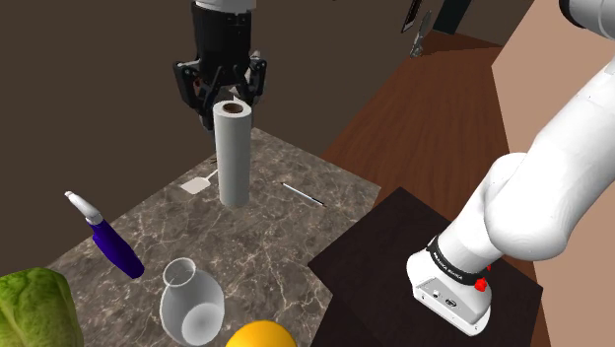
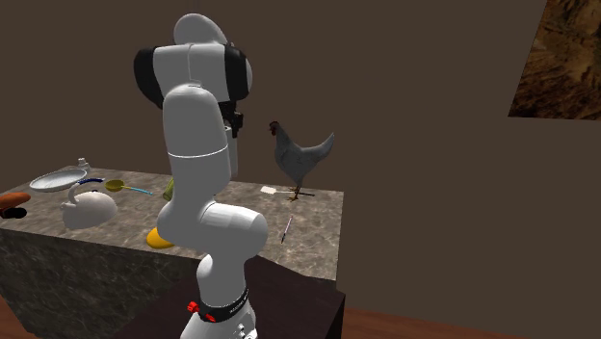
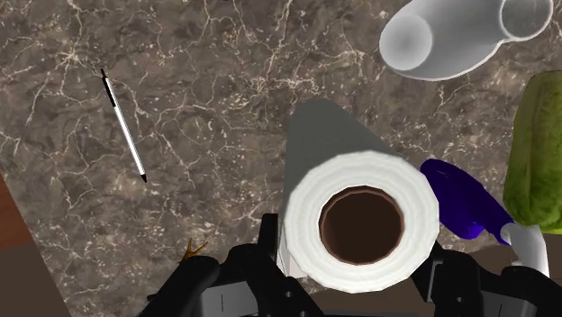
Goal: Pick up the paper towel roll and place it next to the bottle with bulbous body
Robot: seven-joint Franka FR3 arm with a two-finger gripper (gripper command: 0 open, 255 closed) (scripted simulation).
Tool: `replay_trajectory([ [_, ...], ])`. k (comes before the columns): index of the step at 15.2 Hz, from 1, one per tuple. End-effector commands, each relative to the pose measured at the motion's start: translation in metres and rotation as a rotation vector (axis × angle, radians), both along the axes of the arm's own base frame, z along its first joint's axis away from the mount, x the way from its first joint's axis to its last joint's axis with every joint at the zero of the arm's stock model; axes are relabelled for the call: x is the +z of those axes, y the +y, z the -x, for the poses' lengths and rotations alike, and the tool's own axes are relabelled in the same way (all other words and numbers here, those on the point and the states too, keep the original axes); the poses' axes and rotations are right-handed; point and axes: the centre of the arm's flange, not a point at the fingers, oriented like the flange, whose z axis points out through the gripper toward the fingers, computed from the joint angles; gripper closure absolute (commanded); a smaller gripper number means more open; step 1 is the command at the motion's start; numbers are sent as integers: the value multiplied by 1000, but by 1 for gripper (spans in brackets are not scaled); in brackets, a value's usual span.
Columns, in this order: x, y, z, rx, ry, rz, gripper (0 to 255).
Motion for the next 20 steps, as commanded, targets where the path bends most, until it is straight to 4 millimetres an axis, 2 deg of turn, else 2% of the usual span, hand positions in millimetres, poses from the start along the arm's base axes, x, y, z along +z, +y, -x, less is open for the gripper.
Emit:
replay_trajectory([
  [1,-10,0,1,0,-1,0,255],
  [20,-110,0,1,0,-1,0,255],
])
